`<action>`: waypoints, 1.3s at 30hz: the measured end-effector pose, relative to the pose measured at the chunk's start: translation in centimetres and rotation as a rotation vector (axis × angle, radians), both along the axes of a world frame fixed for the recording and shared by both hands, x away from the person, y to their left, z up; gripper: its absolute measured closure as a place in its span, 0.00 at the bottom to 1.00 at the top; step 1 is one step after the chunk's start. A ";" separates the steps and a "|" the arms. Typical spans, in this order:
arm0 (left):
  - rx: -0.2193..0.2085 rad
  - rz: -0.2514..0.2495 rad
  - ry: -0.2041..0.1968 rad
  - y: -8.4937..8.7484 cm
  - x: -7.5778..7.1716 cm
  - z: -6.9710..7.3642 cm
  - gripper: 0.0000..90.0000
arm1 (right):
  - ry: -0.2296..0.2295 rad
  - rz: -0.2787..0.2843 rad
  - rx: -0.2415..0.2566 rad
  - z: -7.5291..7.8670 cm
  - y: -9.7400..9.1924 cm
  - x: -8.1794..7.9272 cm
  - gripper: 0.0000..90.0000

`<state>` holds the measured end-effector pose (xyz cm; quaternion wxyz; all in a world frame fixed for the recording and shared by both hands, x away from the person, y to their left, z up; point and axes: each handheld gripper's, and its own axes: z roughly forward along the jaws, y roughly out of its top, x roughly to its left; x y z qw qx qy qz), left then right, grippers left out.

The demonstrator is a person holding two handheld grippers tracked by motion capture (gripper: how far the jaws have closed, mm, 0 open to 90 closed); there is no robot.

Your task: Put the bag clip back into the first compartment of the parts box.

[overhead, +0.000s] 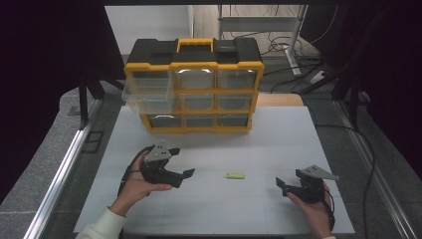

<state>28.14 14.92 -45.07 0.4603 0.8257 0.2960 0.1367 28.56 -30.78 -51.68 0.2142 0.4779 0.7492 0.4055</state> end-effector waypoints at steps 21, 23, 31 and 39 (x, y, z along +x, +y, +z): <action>0.058 -0.054 -0.011 -1.9 1.1 -0.1 0.16 | 0.003 -0.006 -0.006 -0.1 0.0 0.1 0.17; 0.079 -0.066 -0.022 -2.4 1.1 -0.2 0.16 | -0.002 -0.007 -0.005 0.0 0.0 0.0 0.17; 0.119 -0.101 -0.038 -4.2 1.2 -0.3 0.15 | -0.002 0.005 -0.004 0.0 0.2 0.1 0.17; 0.139 -0.124 -0.024 -5.2 2.1 -0.9 0.15 | -0.004 0.006 -0.008 0.0 0.2 0.3 0.17</action>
